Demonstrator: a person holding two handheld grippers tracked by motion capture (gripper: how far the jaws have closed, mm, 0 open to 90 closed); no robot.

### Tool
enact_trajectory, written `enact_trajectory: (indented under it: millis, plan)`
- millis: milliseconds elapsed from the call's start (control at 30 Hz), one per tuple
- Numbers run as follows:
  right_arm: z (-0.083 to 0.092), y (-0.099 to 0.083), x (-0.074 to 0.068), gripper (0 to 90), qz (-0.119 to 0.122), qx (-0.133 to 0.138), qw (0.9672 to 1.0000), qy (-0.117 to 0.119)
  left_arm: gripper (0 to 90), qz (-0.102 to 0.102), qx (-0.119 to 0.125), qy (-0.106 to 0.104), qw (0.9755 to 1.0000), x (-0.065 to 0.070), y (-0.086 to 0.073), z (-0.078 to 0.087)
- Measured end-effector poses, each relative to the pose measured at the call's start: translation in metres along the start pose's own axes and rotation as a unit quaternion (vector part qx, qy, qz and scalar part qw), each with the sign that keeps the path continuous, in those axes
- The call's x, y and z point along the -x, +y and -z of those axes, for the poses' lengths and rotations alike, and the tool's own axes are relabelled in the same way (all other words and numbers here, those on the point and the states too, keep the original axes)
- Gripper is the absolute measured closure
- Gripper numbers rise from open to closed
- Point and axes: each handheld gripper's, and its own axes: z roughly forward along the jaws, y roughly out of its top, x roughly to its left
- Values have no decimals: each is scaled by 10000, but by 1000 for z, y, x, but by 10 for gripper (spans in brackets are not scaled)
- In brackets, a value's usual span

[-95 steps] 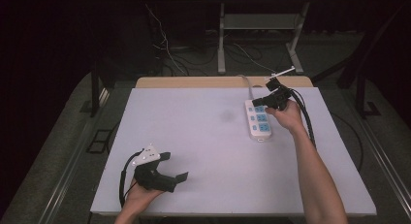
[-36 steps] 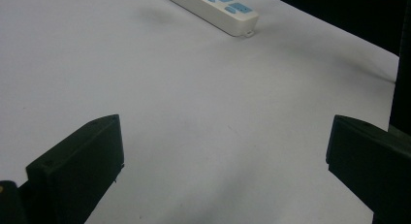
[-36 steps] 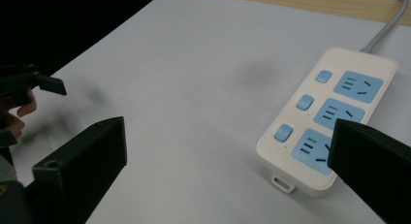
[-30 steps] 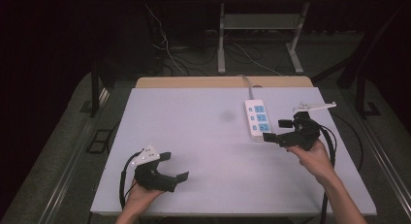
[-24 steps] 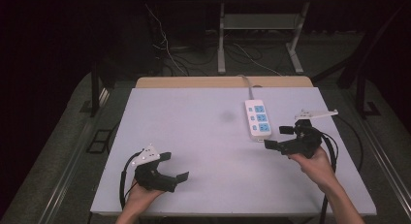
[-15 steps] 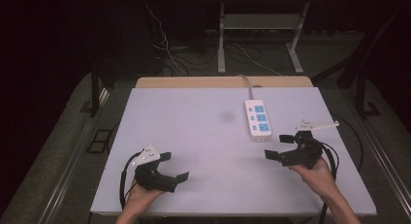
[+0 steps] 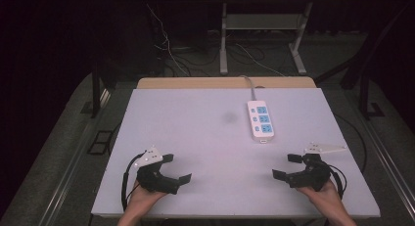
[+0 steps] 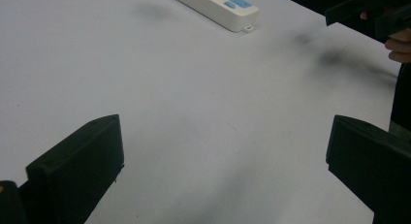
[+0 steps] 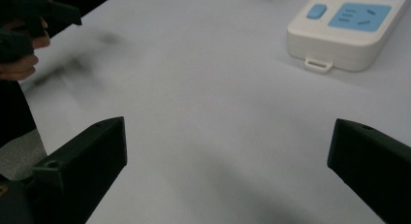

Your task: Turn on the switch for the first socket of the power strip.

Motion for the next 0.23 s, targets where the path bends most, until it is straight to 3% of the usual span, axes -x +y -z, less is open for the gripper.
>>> enact_trajectory:
  millis: [233]
  plan:
    - [2,-8,0,2,21,64,10000,-61,0,51,-80,28,10000,-3,-1,-2]
